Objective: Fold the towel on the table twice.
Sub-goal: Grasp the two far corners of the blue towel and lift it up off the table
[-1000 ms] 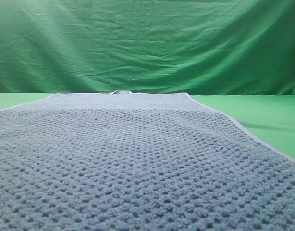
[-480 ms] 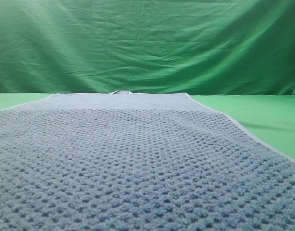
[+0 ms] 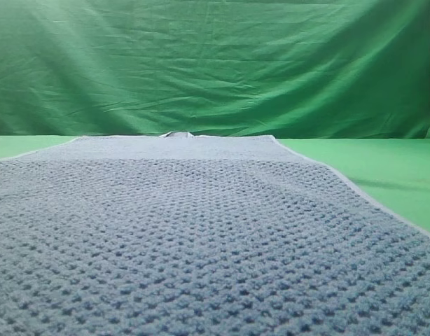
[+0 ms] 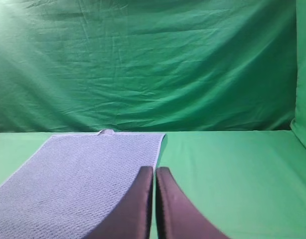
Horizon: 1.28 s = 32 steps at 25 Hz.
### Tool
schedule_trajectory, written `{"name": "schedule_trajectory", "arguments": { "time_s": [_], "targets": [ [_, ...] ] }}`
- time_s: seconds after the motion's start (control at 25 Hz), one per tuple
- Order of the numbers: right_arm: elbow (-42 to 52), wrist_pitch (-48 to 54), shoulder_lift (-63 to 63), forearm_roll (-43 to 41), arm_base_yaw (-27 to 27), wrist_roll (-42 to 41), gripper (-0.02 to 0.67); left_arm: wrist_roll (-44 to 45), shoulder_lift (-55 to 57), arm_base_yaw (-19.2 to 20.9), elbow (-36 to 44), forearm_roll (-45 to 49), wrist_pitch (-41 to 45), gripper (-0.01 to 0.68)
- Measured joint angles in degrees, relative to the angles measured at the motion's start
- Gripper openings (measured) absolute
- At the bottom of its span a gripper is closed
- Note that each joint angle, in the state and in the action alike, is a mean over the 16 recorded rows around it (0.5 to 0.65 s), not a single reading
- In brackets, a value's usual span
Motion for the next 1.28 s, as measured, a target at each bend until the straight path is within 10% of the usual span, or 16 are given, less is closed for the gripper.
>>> {"name": "schedule_trajectory", "arguments": {
  "time_s": [1.28],
  "targets": [
    [-29.7, 21.0, 51.8, -5.9, 7.6, 0.1, 0.0, -24.4, 44.7, -0.7, -22.1, 22.9, 17.0, 0.0]
  ]
}}
